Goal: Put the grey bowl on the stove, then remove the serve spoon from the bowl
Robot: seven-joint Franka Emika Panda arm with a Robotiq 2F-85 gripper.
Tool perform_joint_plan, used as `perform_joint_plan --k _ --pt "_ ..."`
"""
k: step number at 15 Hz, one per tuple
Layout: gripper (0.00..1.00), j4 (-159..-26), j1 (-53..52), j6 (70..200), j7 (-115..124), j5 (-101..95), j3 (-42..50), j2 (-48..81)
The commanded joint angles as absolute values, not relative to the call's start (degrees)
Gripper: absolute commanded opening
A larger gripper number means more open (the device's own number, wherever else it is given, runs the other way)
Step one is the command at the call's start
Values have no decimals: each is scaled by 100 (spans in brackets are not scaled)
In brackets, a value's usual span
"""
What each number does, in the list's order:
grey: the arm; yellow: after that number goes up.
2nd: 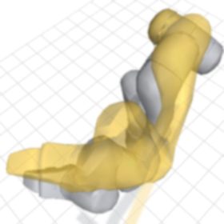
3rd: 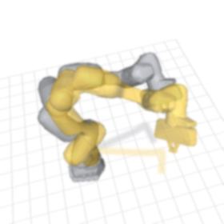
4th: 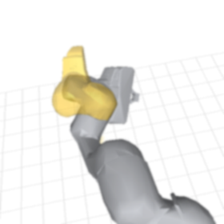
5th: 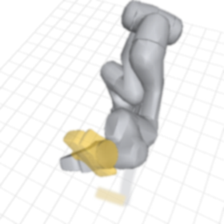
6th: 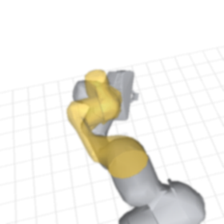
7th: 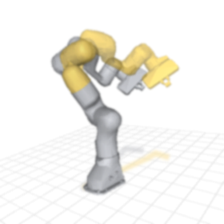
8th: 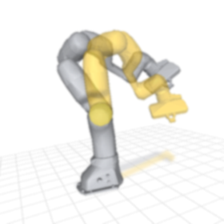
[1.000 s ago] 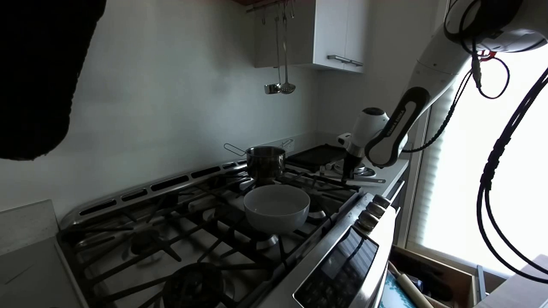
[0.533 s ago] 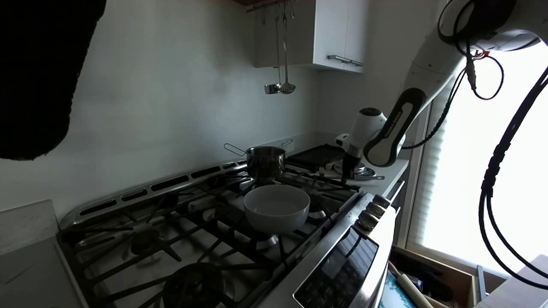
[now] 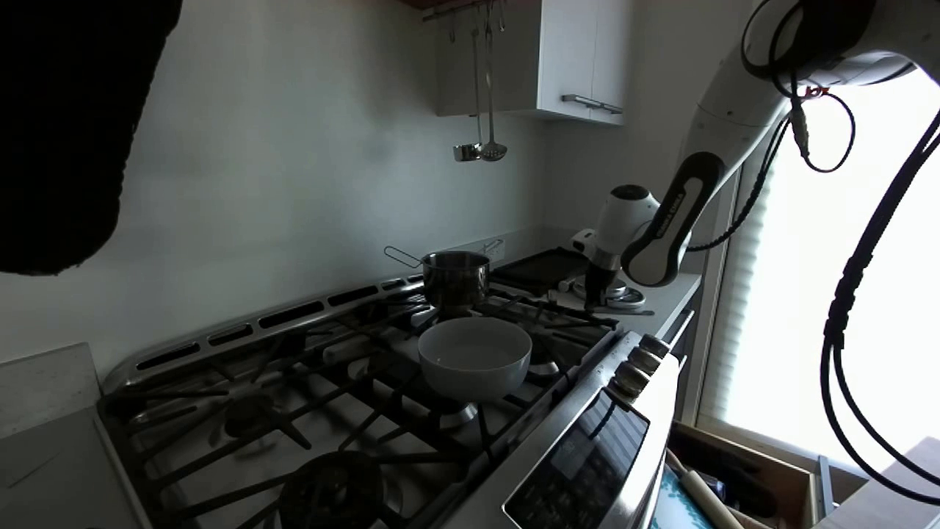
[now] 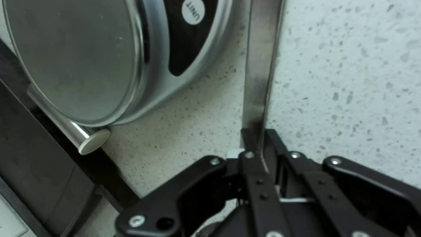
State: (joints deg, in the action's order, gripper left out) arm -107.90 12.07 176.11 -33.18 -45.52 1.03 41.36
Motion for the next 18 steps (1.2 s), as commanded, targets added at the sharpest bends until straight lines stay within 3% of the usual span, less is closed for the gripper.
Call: perform_joint_plan --k 1,3,5,9,12,18 --pt "14 -10762 1079 17514 -3401 -4563 234 4156" --pt "21 -10807 1133 17452 -3462 -4510 153 4112" --pt "45 -10909 1312 17251 -3573 -4457 -83 3938" --pt "77 -11208 1982 16510 -4130 -3963 -975 3374" --pt "98 -11470 2585 15054 -4728 -2854 -1821 2708" --pt "100 -11732 1947 13819 -4810 -461 -924 1329"
